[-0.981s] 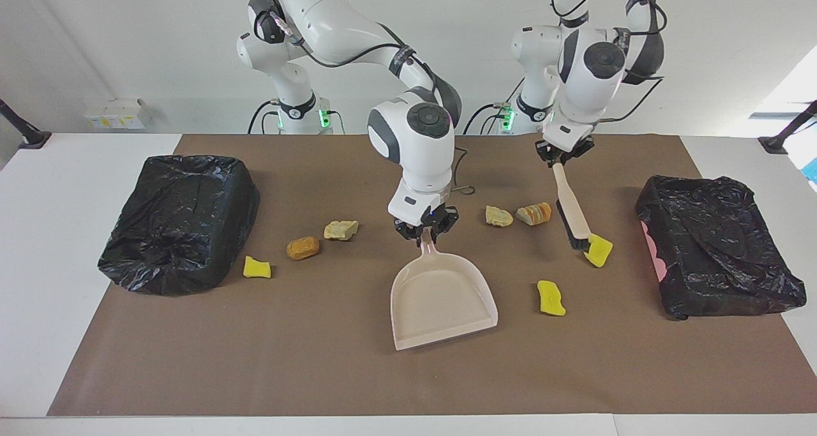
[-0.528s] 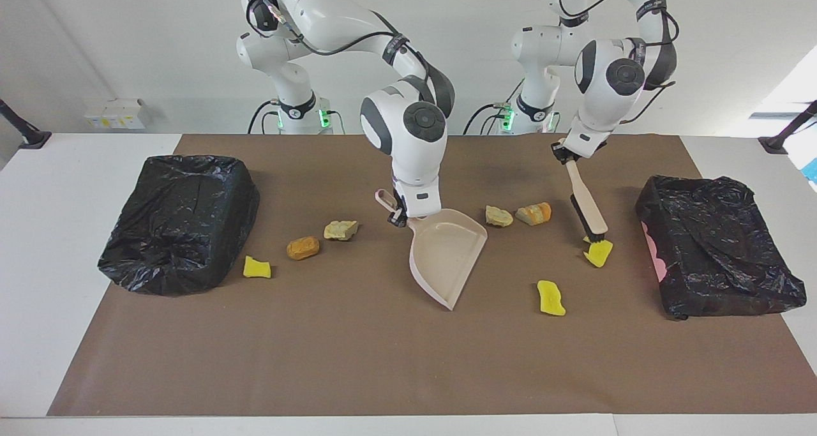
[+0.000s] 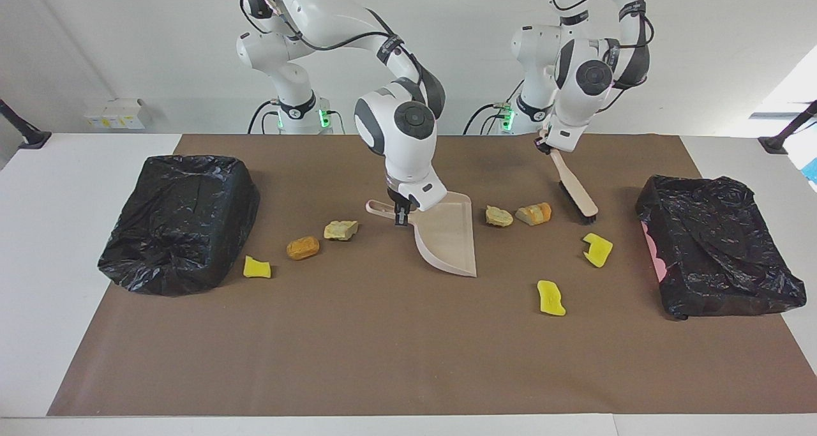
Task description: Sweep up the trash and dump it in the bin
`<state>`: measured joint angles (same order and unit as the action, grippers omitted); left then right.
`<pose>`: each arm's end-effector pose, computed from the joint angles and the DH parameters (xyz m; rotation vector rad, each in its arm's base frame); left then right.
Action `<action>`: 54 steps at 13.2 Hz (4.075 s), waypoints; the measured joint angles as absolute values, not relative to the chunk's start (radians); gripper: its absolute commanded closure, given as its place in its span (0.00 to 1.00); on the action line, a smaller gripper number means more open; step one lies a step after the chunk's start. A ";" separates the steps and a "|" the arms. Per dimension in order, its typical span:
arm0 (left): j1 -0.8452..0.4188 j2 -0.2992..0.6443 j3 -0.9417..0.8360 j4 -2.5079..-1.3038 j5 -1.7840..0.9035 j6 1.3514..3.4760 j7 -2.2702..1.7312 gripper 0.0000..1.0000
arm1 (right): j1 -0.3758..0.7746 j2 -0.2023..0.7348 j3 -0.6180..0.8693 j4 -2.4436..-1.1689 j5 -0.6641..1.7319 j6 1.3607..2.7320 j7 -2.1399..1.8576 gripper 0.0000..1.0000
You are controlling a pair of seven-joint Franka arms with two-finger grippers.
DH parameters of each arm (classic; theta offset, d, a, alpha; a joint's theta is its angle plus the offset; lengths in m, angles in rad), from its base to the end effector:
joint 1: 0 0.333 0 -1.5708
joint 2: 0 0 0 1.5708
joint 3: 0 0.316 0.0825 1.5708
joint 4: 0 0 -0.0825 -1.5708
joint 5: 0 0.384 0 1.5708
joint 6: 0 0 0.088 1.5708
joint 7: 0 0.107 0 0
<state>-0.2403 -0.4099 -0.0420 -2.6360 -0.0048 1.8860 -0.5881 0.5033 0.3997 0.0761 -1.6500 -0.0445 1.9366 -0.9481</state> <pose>0.3380 -0.0975 0.3568 -2.9171 -0.4624 0.4529 0.5510 0.3508 0.3726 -2.2432 -2.1782 0.1751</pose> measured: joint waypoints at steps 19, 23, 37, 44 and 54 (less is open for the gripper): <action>-0.350 -0.153 -0.291 -2.427 -0.169 2.154 -0.341 1.00 | 0.571 0.402 0.080 -1.730 -0.045 2.061 -0.807 1.00; -0.287 -0.156 -0.266 -2.289 -0.175 1.916 -0.276 1.00 | 0.558 0.401 0.077 -1.726 -0.045 2.061 -0.807 1.00; -0.214 -0.129 0.149 -2.239 0.114 1.908 -0.116 1.00 | 0.440 0.368 0.075 -1.634 -0.033 1.947 -0.921 1.00; -0.147 -0.060 0.151 -2.238 0.139 1.951 -0.134 1.00 | 0.474 0.373 0.081 -1.644 -0.026 1.958 -0.935 1.00; -0.278 -0.015 0.099 -2.238 0.083 2.015 -0.243 1.00 | 0.501 0.394 0.081 -1.686 -0.027 2.030 -0.883 1.00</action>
